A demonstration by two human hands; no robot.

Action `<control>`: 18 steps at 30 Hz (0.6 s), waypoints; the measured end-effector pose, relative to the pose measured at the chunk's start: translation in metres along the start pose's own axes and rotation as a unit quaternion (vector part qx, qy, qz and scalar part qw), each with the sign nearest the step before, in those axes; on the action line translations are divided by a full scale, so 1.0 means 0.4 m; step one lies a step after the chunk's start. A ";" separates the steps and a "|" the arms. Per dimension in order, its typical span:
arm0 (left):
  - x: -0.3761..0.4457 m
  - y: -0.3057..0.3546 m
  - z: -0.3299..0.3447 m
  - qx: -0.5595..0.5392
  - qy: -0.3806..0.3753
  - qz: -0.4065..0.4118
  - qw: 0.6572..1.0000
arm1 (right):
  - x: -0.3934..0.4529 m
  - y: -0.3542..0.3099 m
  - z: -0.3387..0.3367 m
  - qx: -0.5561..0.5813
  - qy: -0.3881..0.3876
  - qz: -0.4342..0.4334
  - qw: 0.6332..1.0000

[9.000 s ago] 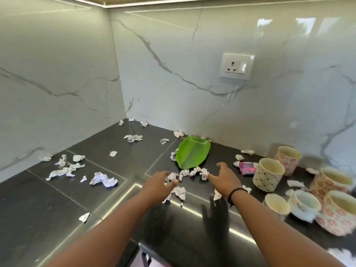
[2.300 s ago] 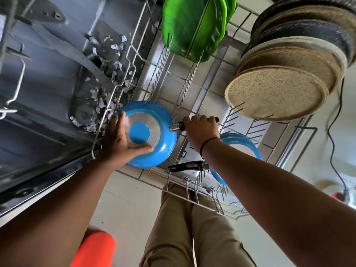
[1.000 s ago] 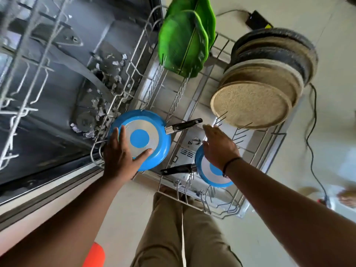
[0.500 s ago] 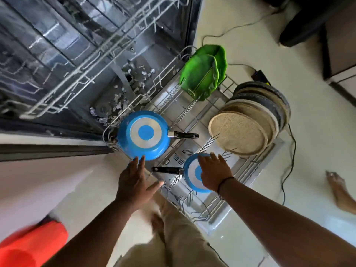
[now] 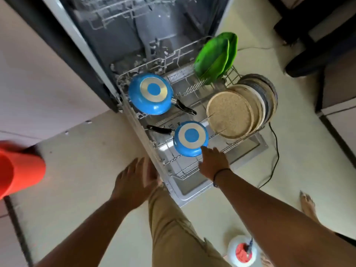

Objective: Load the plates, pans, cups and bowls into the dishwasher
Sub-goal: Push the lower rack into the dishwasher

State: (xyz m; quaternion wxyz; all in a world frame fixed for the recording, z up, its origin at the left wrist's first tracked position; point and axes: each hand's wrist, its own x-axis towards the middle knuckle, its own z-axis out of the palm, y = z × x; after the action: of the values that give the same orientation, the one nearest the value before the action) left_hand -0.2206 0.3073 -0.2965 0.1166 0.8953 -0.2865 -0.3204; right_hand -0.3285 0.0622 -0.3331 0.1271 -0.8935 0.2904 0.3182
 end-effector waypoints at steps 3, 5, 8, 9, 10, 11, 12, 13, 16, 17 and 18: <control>-0.162 -0.015 0.055 -0.030 -0.049 -0.051 0.997 | -0.109 0.025 0.026 -0.021 -0.024 -0.003 0.999; -0.224 -0.028 0.095 -0.043 -0.082 -0.091 0.992 | -0.167 0.041 0.039 -0.016 -0.025 -0.002 1.000; -0.270 -0.018 0.137 -0.071 -0.086 -0.118 0.987 | -0.221 0.069 0.052 0.004 -0.038 0.005 0.999; -0.279 -0.009 0.149 -0.078 -0.084 -0.124 0.986 | -0.233 0.080 0.056 0.009 -0.040 0.007 0.999; -0.284 -0.001 0.159 -0.085 -0.083 -0.129 0.984 | -0.242 0.091 0.057 0.016 -0.039 0.010 0.999; -0.286 0.009 0.170 -0.094 -0.084 -0.134 0.983 | -0.247 0.103 0.058 0.024 -0.037 0.013 0.999; -0.287 0.020 0.180 -0.102 -0.087 -0.139 0.981 | -0.249 0.117 0.057 0.032 -0.035 0.016 0.999; -0.287 0.031 0.190 -0.111 -0.092 -0.141 0.979 | -0.249 0.130 0.057 0.039 -0.033 0.019 0.998; -0.285 0.065 0.223 -0.138 -0.103 -0.149 0.974 | -0.240 0.171 0.068 0.057 -0.043 0.027 0.997; -0.284 0.075 0.234 -0.144 -0.104 -0.149 0.973 | -0.232 0.184 0.077 0.073 -0.049 0.037 0.995; -0.282 0.084 0.240 -0.148 -0.103 -0.148 0.972 | -0.224 0.195 0.085 0.092 -0.054 0.050 0.993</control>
State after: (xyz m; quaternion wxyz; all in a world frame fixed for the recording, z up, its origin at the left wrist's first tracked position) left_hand -0.3680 0.3441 -0.3001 0.1695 0.8627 -0.1109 -0.4634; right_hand -0.4485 0.0531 -0.3047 0.2084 -0.8437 0.3555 0.3441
